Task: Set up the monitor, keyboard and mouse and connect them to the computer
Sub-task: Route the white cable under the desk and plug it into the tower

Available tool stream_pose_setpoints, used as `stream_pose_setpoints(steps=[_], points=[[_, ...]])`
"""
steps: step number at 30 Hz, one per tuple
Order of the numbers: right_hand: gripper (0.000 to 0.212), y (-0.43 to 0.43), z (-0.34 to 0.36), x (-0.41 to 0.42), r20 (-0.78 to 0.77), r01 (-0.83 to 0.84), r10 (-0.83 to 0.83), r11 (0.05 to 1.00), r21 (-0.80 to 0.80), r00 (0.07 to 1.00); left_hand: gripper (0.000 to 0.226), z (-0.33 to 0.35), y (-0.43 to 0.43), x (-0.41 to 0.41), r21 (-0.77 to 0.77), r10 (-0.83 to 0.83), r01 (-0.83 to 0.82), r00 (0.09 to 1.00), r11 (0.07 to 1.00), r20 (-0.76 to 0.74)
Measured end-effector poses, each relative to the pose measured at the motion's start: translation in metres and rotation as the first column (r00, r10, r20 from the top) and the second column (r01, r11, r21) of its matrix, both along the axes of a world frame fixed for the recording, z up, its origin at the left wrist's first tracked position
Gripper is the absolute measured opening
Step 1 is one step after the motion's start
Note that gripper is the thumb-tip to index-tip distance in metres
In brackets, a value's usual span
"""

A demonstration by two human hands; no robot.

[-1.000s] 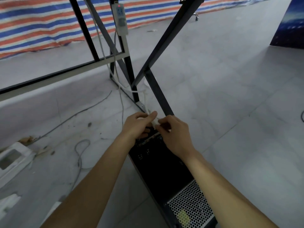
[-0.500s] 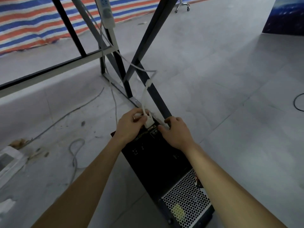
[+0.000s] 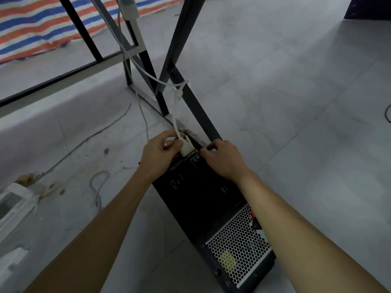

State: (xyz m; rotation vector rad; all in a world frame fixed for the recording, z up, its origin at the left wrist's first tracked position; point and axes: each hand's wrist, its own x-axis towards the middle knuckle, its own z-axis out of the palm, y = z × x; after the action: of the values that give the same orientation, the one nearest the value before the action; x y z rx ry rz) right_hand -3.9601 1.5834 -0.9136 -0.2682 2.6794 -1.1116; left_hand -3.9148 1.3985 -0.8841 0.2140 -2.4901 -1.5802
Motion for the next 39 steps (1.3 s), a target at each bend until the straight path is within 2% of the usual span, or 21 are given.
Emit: stream_pose_setpoints(steps=[9, 16, 28, 34, 39], points=[[0.034, -0.002, 0.001, -0.001, 0.038, -0.042, 0.043, 0.999, -0.026, 0.998, 0.019, -0.002, 0.0, 0.003, 0.084, -0.044, 0.046, 0.999, 0.995, -0.021], [0.033, -0.001, -0.001, -0.002, 0.022, -0.053, 0.054, 0.996, -0.069, 0.998, 0.02, -0.003, 0.0, 0.004, 0.052, -0.062, 0.063, 0.997, 0.997, -0.035], [0.033, -0.001, -0.004, 0.0, 0.015, -0.051, 0.052, 0.997, -0.066, 0.999, 0.017, -0.001, 0.027, 0.017, -0.253, -0.04, 0.001, 0.988, 0.967, -0.149], [0.037, 0.0, -0.003, 0.005, -0.003, -0.061, 0.061, 0.998, -0.032, 0.998, 0.016, -0.006, 0.024, 0.013, -0.288, 0.108, -0.162, 0.975, 0.944, -0.194], [0.036, 0.0, -0.005, 0.002, -0.004, -0.04, 0.039, 0.998, -0.047, 0.999, 0.017, -0.018, 0.034, 0.018, -0.336, 0.06, -0.16, 0.955, 0.928, -0.289]])
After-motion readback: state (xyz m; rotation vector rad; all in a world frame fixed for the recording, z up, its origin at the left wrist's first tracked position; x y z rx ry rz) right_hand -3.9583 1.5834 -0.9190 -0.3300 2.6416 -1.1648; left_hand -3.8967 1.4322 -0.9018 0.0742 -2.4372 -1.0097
